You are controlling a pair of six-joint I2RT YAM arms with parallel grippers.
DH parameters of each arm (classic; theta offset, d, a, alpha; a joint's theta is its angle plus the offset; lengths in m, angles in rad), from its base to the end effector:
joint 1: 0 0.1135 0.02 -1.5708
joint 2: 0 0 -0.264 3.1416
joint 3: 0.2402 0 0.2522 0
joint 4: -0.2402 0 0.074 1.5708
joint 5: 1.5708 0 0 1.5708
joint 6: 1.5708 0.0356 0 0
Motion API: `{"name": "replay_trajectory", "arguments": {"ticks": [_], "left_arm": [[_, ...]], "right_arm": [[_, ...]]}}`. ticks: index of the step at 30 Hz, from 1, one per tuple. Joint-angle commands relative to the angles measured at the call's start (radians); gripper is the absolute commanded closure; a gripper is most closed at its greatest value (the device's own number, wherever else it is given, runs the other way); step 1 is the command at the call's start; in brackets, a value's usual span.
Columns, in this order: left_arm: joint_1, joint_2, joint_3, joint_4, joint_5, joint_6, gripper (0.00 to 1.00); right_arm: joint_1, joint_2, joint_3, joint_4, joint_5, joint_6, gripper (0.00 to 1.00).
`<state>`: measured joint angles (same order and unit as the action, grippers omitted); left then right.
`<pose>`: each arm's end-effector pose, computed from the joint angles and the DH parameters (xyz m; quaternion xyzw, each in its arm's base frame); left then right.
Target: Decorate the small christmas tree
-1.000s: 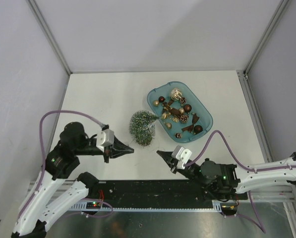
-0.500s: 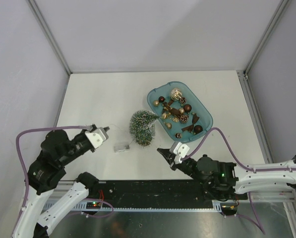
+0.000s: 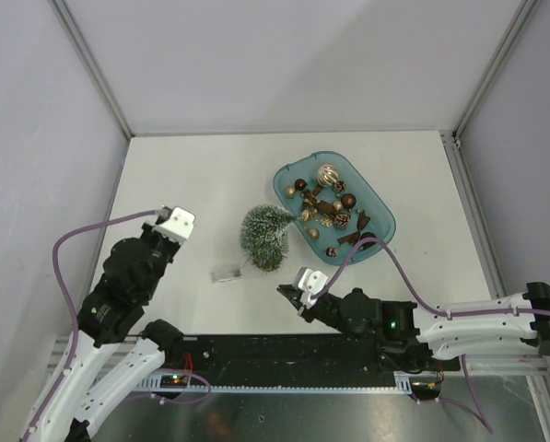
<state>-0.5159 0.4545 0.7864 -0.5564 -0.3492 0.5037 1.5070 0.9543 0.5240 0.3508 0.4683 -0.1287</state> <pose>0.0926 -0.0385 0.3420 0.2812 0.7249 0.1321 0.6148 0.0301 0.2190 0.2728 -0.4138 0.6035 0.2881 0.6177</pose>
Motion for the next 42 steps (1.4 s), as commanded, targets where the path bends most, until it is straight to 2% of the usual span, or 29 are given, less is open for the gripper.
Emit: {"name": "replay_trajectory", "arguments": {"ticks": [1, 4, 6, 13, 17, 23, 29, 37, 42], "left_arm": [[0.010, 0.063, 0.005, 0.213, -0.183, -0.139, 1.00], [0.021, 0.126, 0.022, 0.259, -0.216, -0.197, 1.00], [0.044, 0.165, 0.034, 0.269, -0.219, -0.235, 1.00], [0.178, 0.247, 0.040, 0.271, -0.149, -0.324, 1.00], [0.206, 0.297, 0.067, 0.285, -0.117, -0.341, 1.00], [0.212, 0.404, 0.157, 0.336, -0.128, -0.372, 1.00], [0.212, 0.501, 0.260, 0.344, -0.124, -0.388, 1.00], [0.211, 0.611, 0.393, 0.344, -0.120, -0.438, 1.00], [0.212, 0.599, 0.388, 0.343, -0.101, -0.435, 1.00]], "right_arm": [[-0.014, 0.019, 0.066, 0.055, -0.031, 0.046, 0.80], [-0.018, 0.011, 0.081, 0.040, -0.037, 0.051, 0.63], [-0.019, 0.002, 0.087, 0.023, -0.036, 0.050, 0.55], [-0.026, -0.123, 0.100, -0.014, 0.052, -0.003, 0.49], [-0.069, -0.177, 0.100, 0.011, 0.102, -0.033, 0.36], [-0.157, -0.187, 0.109, 0.079, 0.103, -0.065, 0.33], [-0.281, -0.177, 0.213, 0.096, -0.079, -0.039, 0.26], [-0.291, -0.016, 0.329, 0.134, -0.161, -0.048, 0.21], [-0.285, 0.068, 0.362, 0.161, -0.155, -0.038, 0.19]]}}
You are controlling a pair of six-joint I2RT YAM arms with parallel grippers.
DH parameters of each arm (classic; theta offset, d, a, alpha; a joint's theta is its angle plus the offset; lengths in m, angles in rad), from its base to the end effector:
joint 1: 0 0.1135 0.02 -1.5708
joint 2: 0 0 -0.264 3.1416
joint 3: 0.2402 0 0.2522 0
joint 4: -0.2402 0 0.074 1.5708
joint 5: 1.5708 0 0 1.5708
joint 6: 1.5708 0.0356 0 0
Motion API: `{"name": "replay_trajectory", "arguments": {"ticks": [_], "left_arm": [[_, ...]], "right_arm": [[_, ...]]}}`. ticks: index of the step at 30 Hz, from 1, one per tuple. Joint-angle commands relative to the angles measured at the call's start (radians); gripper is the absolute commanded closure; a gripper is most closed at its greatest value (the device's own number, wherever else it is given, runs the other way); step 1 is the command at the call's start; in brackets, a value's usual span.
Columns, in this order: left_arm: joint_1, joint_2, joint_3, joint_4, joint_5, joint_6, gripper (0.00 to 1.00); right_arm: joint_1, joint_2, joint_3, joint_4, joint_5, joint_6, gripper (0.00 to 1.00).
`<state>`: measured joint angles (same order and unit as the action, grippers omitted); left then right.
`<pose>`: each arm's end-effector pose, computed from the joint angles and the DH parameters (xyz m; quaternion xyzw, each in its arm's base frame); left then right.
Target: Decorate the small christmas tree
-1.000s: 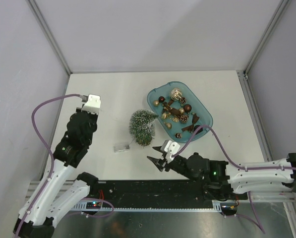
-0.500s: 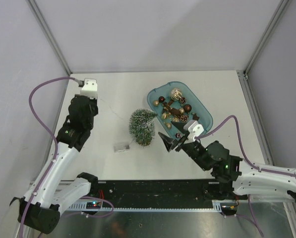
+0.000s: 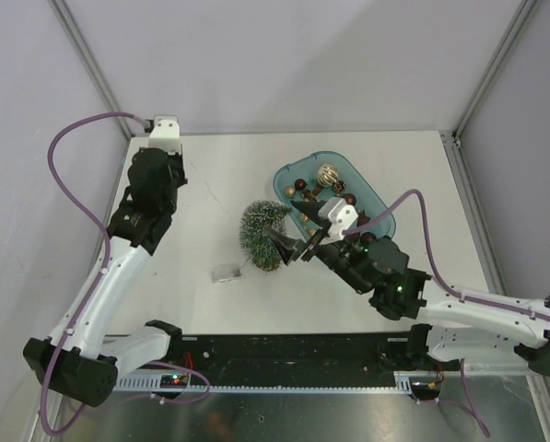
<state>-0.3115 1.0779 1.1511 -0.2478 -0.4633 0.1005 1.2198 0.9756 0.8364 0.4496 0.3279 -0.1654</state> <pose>0.2326 -0.0582 0.4054 0.0081 0.7600 0.1090 0.6406 0.0883 0.2078 0.3904 -0.2698 0.5316 0.3179 0.7372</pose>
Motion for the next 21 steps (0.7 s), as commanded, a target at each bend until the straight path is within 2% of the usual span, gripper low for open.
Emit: {"name": "replay_trajectory", "arguments": {"ticks": [1, 4, 8, 14, 18, 21], "left_arm": [[0.008, -0.042, 0.011, 0.034, 0.017, -0.027, 1.00], [0.007, -0.092, -0.056, 0.035, 0.018, 0.010, 1.00], [0.008, -0.152, -0.126, 0.036, 0.017, 0.058, 1.00], [0.008, -0.237, -0.183, 0.034, 0.049, 0.117, 1.00], [0.008, -0.320, -0.234, 0.036, 0.047, 0.176, 1.00], [0.008, -0.380, -0.268, 0.036, 0.030, 0.235, 1.00]], "right_arm": [[0.003, 0.059, 0.052, 0.069, 0.003, -0.003, 0.18], [0.005, 0.102, 0.053, 0.091, 0.060, -0.020, 0.19], [0.006, 0.156, 0.052, 0.143, 0.076, -0.050, 0.31], [0.005, 0.212, 0.053, 0.237, 0.086, -0.053, 0.64], [0.005, 0.213, 0.053, 0.243, 0.109, -0.051, 0.92], [0.003, 0.200, 0.052, 0.225, 0.118, -0.048, 0.99]]}}
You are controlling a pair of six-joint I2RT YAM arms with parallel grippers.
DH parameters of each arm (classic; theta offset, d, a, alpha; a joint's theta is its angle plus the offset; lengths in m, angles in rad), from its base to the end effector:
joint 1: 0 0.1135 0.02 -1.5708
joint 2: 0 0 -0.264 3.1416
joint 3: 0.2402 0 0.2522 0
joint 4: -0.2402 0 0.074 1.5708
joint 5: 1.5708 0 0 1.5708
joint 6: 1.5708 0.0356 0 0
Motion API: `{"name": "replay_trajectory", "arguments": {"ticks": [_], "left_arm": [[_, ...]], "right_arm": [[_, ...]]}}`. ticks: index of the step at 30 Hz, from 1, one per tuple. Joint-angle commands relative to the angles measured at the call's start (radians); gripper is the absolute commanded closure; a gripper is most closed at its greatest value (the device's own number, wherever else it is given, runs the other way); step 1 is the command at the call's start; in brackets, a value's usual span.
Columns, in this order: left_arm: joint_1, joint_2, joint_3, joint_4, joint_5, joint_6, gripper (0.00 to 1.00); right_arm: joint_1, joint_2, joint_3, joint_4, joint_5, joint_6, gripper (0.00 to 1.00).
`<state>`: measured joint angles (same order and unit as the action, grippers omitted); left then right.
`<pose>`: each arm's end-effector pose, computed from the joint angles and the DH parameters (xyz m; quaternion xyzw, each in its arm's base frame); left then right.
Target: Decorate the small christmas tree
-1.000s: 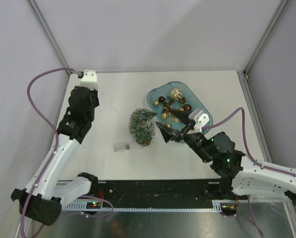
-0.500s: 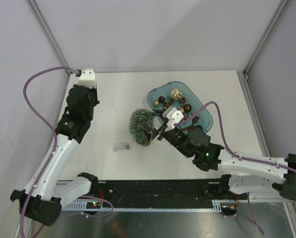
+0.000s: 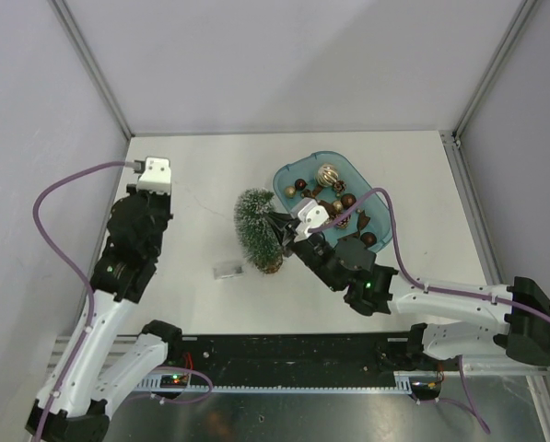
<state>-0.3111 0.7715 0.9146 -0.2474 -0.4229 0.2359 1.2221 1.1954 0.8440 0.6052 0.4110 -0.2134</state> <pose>0.1668 -0.0383 0.3808 0.0610 0.7374 0.1312 0.6598 0.1080 0.2555 0.3579 -0.2724 0.5574 0.2648 0.7382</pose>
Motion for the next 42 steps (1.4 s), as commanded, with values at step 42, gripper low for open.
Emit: {"name": "replay_trajectory", "arguments": {"ticks": [42], "left_arm": [[-0.144, 0.570, 0.491, 0.059, 0.723, -0.286, 0.86]], "right_arm": [[0.181, -0.339, -0.247, -0.085, -0.105, 0.080, 1.00]]}}
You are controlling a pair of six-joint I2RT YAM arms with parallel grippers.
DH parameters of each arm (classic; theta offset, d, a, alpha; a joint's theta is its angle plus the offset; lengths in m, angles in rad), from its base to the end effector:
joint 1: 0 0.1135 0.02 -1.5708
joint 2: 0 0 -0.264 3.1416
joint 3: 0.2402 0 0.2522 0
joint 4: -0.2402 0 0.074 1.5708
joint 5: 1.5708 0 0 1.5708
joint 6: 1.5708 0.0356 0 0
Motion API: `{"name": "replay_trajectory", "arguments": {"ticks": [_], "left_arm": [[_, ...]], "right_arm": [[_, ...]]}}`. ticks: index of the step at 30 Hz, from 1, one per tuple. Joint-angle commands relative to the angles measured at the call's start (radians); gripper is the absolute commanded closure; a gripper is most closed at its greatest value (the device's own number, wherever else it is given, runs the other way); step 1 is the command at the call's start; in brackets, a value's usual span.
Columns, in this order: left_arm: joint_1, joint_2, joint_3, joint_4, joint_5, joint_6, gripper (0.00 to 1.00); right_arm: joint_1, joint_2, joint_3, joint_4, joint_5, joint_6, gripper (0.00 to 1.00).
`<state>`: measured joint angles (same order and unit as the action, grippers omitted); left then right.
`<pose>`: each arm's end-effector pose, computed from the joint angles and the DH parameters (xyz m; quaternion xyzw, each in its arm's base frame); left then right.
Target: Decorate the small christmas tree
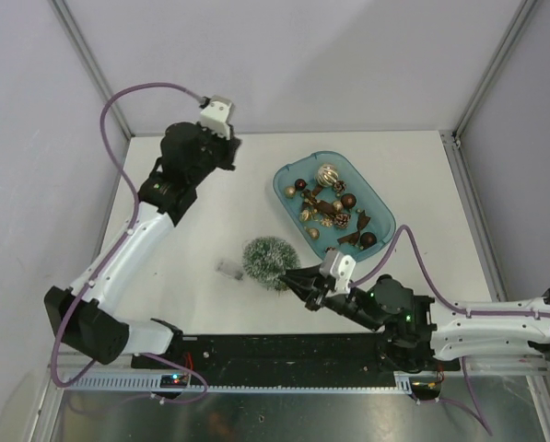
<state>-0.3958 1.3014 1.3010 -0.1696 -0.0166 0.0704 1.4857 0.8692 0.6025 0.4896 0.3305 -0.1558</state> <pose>0.2796 -0.1162 0.4093 0.1714 0.7451 -0.0981 0.6370 0.0291 0.2050 0.3323 -0.3628 0.5137 0.3948 0.6699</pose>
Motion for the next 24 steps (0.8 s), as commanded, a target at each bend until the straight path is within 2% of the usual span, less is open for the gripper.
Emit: {"name": "replay_trajectory", "arguments": {"ticks": [1, 5, 11, 16, 19, 23, 24], "left_arm": [[-0.071, 0.055, 0.115, -0.028, 0.392, -0.132, 0.83], [-0.141, 0.102, 0.144, -0.051, 0.502, -0.123, 0.79], [-0.232, 0.169, 0.251, -0.092, 0.466, -0.052, 0.80], [-0.328, 0.197, 0.324, -0.116, 0.471, -0.018, 0.79], [-0.374, 0.209, 0.351, -0.119, 0.482, -0.040, 0.78], [-0.404, 0.204, 0.348, -0.120, 0.480, -0.059, 0.78], [-0.406, 0.203, 0.345, -0.120, 0.469, -0.058, 0.78]], "right_arm": [[-0.115, -0.013, -0.006, 0.045, -0.062, 0.035, 1.00], [-0.223, 0.024, 0.027, 0.070, -0.190, 0.082, 1.00], [-0.237, 0.156, 0.112, 0.063, -0.291, 0.102, 1.00], [-0.238, 0.202, 0.125, 0.056, -0.296, 0.116, 0.98], [-0.243, 0.186, 0.127, 0.004, -0.241, 0.125, 0.79], [-0.251, 0.099, 0.127, -0.114, -0.153, 0.140, 0.40], [-0.251, 0.067, 0.126, -0.144, -0.135, 0.142, 0.33]]}}
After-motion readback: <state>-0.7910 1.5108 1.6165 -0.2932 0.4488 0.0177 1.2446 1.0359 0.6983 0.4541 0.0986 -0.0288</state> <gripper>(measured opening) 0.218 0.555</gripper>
